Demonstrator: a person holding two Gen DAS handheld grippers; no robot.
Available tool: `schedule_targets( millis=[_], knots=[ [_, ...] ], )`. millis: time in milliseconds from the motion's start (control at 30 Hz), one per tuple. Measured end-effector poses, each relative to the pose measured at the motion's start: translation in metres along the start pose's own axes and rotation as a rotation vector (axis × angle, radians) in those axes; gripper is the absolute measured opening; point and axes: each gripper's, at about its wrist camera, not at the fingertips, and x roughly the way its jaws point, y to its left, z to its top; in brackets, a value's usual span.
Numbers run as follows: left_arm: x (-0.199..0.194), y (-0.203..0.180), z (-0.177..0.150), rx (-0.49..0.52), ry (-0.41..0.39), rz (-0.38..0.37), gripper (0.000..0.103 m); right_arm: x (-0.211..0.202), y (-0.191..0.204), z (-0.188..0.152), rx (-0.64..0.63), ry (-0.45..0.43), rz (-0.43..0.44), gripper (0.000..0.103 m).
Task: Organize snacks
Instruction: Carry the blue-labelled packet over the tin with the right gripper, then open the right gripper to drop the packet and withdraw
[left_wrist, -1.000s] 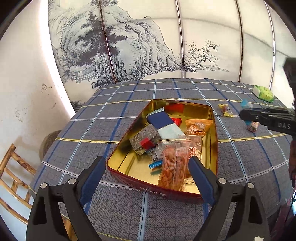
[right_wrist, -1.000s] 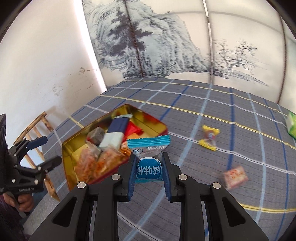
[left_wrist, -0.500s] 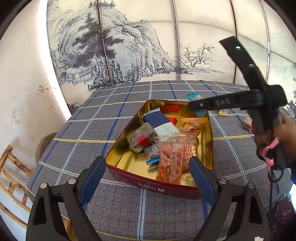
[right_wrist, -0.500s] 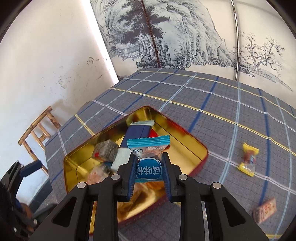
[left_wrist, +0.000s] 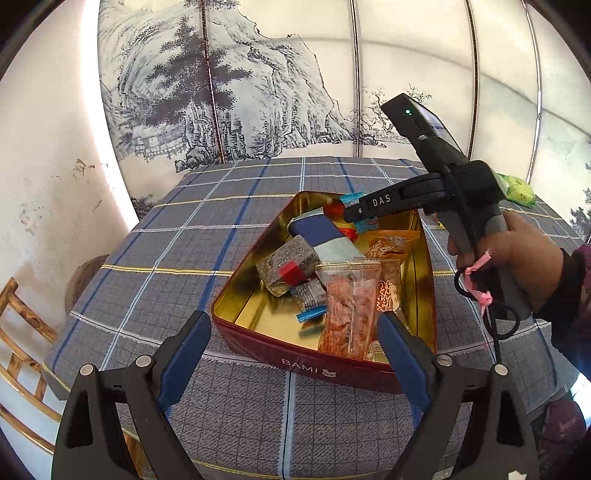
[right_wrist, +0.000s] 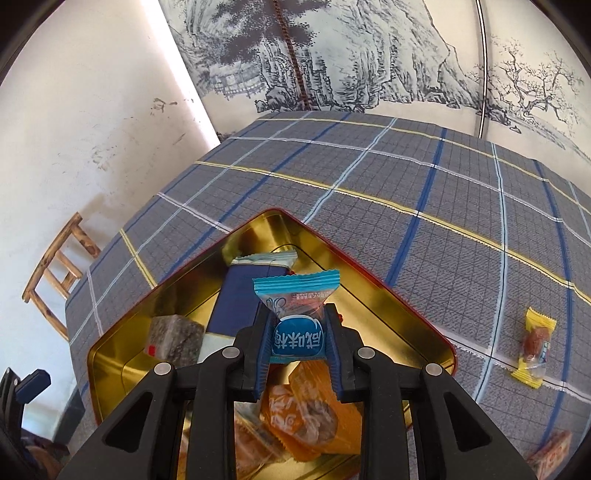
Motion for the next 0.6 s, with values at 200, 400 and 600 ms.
schedule_targets(
  millis=[200, 400, 600],
  knots=[
    [0.0036, 0.001, -0.0018, 0.002, 0.016, 0.003, 0.089, 0.0071, -0.0016, 0.0049, 0.006, 0.008, -0.01, 0.028],
    [0.0067, -0.0007, -0.0047, 0.009, 0.036, 0.007, 0.089, 0.0088, -0.002, 0.0074, 0.011, 0.006, -0.019, 0.029],
    [0.0073, -0.0015, -0.005, 0.01, 0.039, 0.006, 0.091, 0.0054, -0.0066, 0.0079, 0.031, -0.007, -0.005, 0.038]
  ],
)
